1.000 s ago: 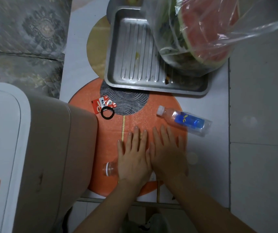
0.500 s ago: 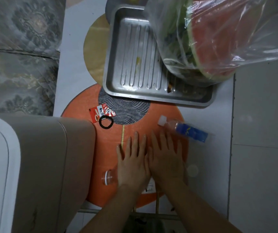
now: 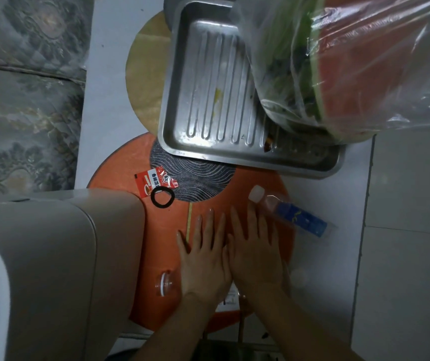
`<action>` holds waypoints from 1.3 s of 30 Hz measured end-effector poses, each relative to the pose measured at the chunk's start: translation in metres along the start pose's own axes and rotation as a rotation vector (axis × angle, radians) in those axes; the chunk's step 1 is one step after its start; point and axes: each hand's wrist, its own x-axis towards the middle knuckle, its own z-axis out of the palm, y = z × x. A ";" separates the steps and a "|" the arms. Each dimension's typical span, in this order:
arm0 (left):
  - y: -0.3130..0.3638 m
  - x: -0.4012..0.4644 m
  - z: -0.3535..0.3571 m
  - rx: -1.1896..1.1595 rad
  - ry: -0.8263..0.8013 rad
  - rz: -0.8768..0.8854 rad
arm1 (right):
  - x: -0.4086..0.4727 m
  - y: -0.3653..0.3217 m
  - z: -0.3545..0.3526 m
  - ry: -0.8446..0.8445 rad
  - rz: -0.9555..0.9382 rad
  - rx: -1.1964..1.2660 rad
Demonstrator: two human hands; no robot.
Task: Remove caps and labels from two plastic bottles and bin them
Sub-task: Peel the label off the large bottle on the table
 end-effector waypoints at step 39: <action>-0.011 -0.016 -0.003 0.021 0.280 0.221 | -0.059 0.008 0.016 0.003 0.027 0.047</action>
